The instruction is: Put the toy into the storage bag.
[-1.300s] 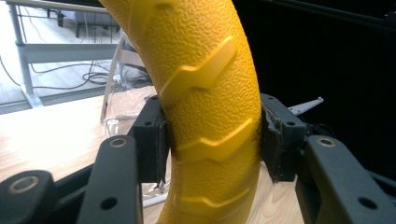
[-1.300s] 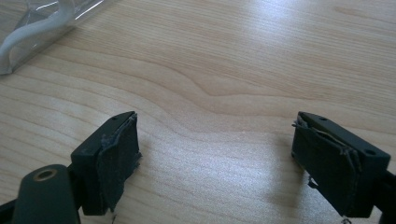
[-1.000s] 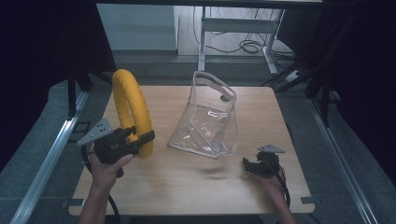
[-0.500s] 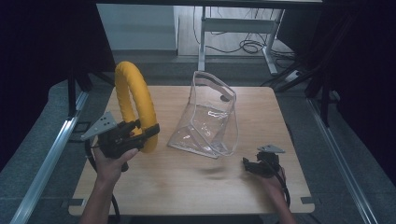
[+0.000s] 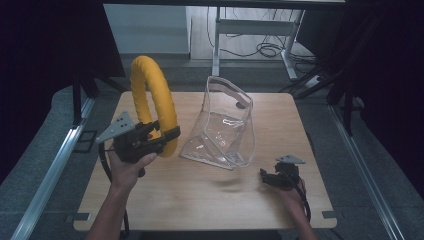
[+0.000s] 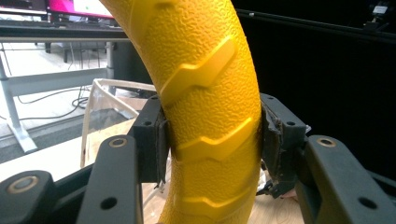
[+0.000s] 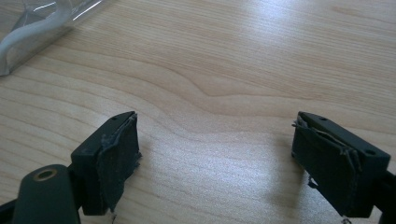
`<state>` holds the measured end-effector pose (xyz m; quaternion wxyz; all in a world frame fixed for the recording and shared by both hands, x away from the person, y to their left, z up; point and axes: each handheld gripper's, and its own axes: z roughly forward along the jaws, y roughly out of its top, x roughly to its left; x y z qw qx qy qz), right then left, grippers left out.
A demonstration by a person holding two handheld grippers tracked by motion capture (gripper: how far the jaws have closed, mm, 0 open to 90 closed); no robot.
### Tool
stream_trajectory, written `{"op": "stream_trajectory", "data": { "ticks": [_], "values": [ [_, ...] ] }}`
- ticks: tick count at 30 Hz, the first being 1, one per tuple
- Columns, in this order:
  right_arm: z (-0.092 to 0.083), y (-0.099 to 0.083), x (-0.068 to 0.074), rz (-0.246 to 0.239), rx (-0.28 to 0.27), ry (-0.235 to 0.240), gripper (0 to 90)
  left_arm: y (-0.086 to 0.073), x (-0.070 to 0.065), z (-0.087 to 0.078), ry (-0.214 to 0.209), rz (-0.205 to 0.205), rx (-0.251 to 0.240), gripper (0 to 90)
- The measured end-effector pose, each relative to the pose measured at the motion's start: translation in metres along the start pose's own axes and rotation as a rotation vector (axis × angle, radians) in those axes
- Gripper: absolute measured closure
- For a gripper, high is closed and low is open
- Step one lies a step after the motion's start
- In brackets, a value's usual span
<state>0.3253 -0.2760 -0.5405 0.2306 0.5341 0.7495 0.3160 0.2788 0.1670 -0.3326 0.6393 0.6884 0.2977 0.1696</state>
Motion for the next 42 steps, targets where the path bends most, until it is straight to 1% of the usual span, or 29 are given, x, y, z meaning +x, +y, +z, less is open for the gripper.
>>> {"op": "stream_trajectory", "data": {
  "ticks": [4,8,9,12,14,17,25,29,31,37,42],
  "values": [
    [0.000,0.000,0.000,0.001,0.000,0.000,15.4,0.004,-0.003,0.007,-0.011,0.009,-0.002,49.9],
    [0.000,0.000,0.000,0.000,0.001,-0.001,15.5,0.006,-0.004,0.011,-0.020,0.005,-0.004,49.9],
    [0.000,0.000,0.000,0.000,0.001,-0.001,15.4,0.007,-0.005,0.012,-0.021,-0.005,-0.005,49.9],
    [0.000,0.000,0.000,0.002,0.000,-0.001,15.4,0.008,-0.005,0.015,-0.021,-0.002,-0.003,49.9],
    [0.000,0.000,0.000,0.002,0.002,-0.001,15.4,0.011,-0.007,0.019,-0.021,0.009,0.006,49.9],
    [0.000,0.000,0.000,0.004,0.000,0.000,15.5,0.014,-0.009,0.022,-0.024,0.016,0.007,49.9],
    [0.000,0.000,0.000,0.003,0.001,-0.001,15.4,0.019,-0.014,0.031,-0.043,0.022,0.012,49.9],
    [0.000,0.000,0.000,0.004,0.001,0.000,15.5,0.023,-0.016,0.035,-0.038,0.030,0.021,49.9],
    [0.000,0.000,0.000,0.003,0.000,-0.001,15.4,0.023,-0.017,0.036,-0.041,0.028,0.018,49.9],
    [0.000,0.000,0.000,0.002,0.001,0.000,15.4,0.028,-0.020,0.040,-0.049,0.043,0.016,49.8],
    [0.000,0.000,0.000,0.002,0.001,-0.001,15.4,0.032,-0.023,0.044,-0.048,0.050,0.016,49.9]
  ]
}}
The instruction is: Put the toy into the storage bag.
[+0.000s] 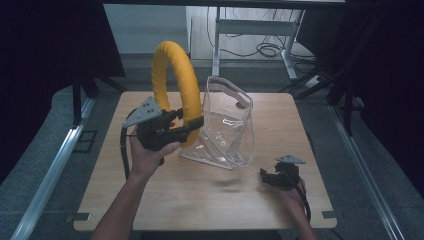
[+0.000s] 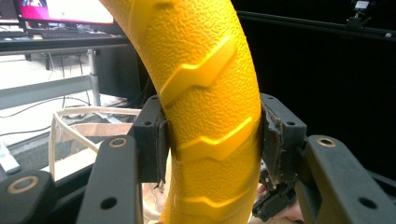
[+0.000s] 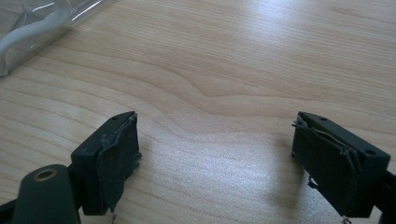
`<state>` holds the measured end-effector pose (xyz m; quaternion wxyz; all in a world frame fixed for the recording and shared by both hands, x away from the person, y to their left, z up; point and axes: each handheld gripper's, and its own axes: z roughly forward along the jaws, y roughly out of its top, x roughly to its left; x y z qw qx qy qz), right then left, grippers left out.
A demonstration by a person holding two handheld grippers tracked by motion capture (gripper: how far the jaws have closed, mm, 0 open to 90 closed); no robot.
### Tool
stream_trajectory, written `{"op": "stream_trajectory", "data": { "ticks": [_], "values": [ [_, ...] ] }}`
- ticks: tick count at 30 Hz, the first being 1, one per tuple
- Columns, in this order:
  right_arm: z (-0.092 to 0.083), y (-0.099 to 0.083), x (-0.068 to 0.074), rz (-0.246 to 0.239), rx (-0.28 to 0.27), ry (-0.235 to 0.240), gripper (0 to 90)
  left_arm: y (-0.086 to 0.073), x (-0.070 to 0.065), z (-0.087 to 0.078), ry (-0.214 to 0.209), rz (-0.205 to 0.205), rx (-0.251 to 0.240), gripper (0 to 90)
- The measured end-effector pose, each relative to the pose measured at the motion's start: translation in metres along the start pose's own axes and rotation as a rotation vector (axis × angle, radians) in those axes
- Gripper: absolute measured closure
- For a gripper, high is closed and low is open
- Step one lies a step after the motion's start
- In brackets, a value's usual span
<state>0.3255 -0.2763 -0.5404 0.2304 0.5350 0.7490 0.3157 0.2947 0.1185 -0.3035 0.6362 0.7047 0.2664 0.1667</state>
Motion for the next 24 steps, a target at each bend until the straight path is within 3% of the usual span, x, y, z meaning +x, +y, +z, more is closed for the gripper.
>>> {"op": "stream_trajectory", "data": {
  "ticks": [24],
  "values": [
    [0.000,0.000,0.000,0.001,-0.002,-0.001,15.5,0.021,-0.017,0.023,-0.030,0.040,-0.007,49.9]
  ]
}}
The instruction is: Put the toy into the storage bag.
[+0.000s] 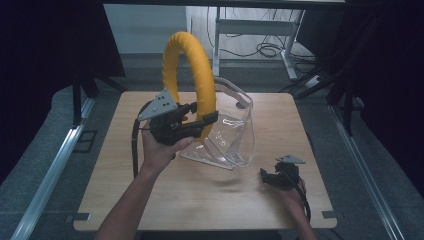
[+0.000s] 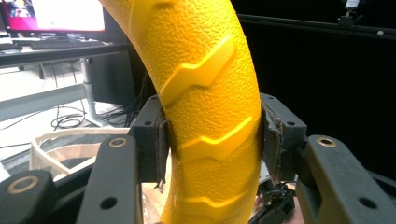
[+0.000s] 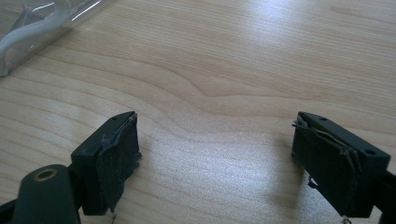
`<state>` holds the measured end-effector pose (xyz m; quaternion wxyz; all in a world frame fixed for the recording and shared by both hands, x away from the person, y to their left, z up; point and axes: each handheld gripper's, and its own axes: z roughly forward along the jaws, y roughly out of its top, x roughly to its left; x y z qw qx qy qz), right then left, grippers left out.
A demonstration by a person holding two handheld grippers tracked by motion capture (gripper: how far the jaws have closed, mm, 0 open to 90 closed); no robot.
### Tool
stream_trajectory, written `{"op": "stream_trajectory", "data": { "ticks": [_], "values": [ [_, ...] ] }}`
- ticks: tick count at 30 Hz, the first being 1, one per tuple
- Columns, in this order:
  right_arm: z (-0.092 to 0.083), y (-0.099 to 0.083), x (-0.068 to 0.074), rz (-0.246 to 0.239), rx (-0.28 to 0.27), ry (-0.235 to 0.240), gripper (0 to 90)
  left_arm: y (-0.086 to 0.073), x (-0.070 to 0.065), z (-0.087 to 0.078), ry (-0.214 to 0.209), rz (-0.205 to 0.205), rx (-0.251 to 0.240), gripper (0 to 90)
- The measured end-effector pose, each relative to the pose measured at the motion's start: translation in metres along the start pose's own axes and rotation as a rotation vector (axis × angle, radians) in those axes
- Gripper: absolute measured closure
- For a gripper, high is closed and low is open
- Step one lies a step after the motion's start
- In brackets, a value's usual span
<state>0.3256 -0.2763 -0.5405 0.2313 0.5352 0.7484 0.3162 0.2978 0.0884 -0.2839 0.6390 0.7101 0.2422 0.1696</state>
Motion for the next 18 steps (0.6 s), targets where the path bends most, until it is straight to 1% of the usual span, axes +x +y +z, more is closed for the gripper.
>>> {"op": "stream_trajectory", "data": {
  "ticks": [6,11,18],
  "values": [
    [0.000,0.000,0.000,0.000,0.000,0.000,15.5,0.008,-0.008,0.009,-0.015,0.014,-0.011,49.9],
    [0.000,0.000,0.000,-0.002,0.000,0.000,15.5,0.012,-0.012,0.014,-0.024,0.026,-0.014,49.9],
    [0.000,0.000,0.000,0.000,0.000,0.000,15.5,0.014,-0.015,0.021,-0.031,0.025,-0.010,49.8]
  ]
}}
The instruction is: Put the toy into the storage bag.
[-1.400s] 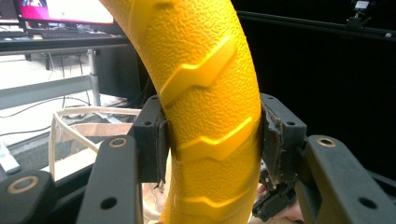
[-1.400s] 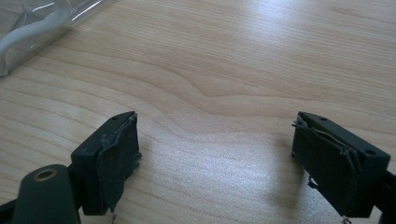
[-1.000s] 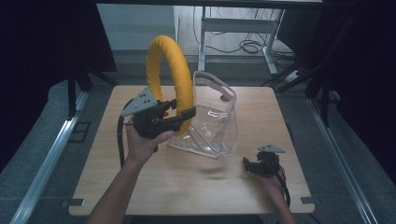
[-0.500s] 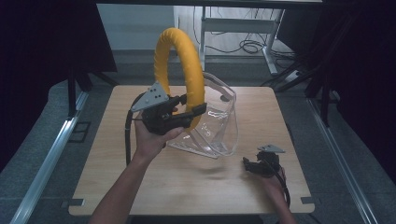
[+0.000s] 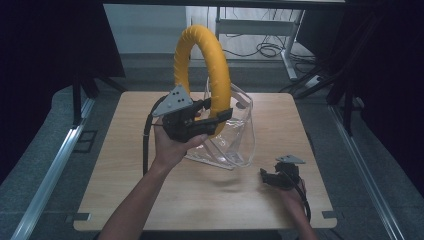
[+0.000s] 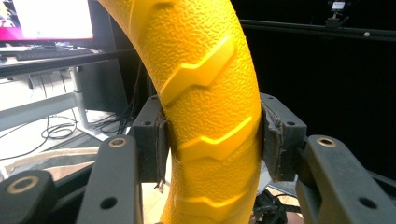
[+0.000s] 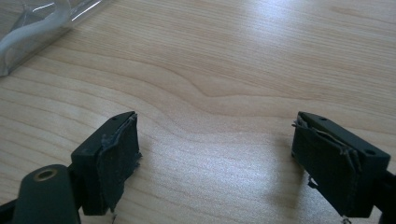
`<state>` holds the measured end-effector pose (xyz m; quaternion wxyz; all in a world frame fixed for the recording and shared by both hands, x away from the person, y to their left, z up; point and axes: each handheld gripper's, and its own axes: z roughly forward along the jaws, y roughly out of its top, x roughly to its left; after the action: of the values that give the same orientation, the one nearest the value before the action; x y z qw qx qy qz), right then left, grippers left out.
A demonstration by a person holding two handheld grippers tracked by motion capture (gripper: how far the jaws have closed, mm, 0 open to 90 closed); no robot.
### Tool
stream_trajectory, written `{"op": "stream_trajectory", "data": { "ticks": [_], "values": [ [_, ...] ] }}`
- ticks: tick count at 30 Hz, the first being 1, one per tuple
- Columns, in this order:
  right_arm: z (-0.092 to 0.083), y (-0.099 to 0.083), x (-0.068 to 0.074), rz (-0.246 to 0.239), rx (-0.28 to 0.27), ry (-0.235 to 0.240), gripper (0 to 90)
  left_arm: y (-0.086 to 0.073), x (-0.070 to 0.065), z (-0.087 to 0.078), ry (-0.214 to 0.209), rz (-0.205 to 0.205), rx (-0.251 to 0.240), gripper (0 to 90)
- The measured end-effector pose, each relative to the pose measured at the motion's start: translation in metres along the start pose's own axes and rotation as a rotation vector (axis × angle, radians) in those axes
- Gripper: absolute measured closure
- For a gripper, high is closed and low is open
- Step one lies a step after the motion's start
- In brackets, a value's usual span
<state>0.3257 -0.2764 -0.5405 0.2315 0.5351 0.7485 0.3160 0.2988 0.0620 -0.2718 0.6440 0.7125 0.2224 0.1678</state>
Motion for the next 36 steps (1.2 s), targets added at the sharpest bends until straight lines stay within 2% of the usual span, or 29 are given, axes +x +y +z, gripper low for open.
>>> {"op": "stream_trajectory", "data": {
  "ticks": [13,36],
  "values": [
    [0.000,0.000,0.000,0.002,0.001,0.001,15.5,0.006,-0.010,0.016,-0.023,0.021,0.009,49.8],
    [0.000,0.000,0.000,0.001,0.001,0.001,15.5,0.008,-0.027,0.044,-0.071,0.024,0.008,49.8]
  ]
}}
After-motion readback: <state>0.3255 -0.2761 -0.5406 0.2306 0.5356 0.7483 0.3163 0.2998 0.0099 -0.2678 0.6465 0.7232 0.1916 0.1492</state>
